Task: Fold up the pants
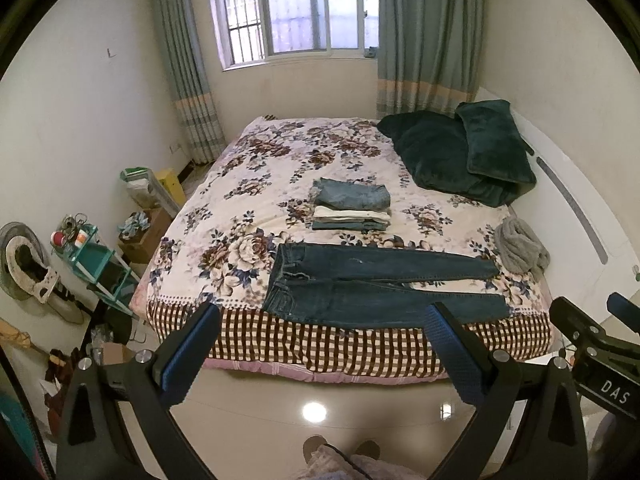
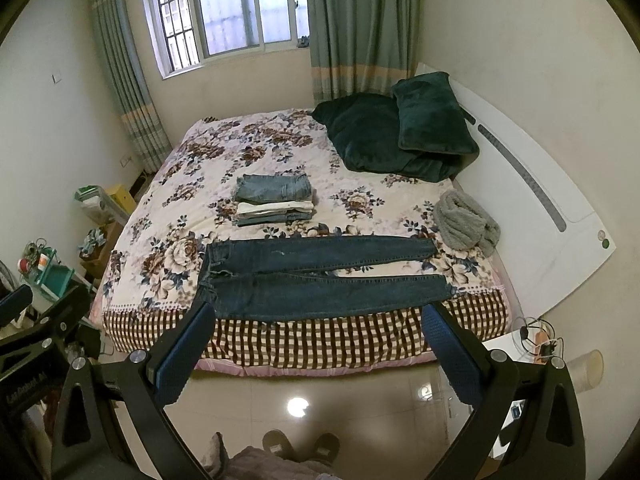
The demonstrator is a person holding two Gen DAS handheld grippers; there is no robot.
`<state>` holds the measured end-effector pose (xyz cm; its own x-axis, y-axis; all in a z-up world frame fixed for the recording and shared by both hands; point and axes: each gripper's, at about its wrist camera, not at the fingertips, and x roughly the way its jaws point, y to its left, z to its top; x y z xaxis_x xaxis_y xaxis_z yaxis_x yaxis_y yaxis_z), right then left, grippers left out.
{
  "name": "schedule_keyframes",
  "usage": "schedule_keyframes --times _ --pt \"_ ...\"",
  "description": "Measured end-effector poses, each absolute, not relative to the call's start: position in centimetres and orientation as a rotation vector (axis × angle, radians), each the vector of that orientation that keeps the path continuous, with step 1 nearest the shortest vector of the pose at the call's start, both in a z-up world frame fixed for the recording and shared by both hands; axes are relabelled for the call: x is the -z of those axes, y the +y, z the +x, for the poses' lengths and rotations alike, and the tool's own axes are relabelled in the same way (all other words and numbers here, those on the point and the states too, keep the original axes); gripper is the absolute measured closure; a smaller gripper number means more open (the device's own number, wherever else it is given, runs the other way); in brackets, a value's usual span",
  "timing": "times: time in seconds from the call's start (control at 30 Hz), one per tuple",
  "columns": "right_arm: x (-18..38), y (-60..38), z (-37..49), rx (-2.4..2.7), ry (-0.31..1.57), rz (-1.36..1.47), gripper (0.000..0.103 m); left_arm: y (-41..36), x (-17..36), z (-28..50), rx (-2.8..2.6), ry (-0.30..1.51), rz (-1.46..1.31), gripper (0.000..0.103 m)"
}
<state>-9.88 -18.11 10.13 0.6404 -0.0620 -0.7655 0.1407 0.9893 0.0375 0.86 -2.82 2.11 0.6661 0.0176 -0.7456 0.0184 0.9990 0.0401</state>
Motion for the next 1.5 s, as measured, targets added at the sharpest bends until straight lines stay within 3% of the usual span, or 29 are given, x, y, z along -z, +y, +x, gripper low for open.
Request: schedule_keyframes --times 0.4,0.7,1.1,1.5 --pt "-6.0 -21.7 -4.3 0.122 0.885 0.118 0.000 -4.8 1.2 4.5 -0.073 0.835 0.013 0.000" --pt "0.4 -25.9 7.0 0.201 0.934 0.178 0.000 -6.6 7.3 14.2 -0.083 0.906 0.091 0.000" --pt "13.0 -30.2 29.1 0.318 1.103 0.254 0.000 -8.0 18.3 35.2 0.027 1.069 0.192 0.000" --pt "30.5 -34.5 48.1 0.295 1.311 -0.035 0.000 -11.3 32.9 51.1 0.025 1.169 0.401 0.000"
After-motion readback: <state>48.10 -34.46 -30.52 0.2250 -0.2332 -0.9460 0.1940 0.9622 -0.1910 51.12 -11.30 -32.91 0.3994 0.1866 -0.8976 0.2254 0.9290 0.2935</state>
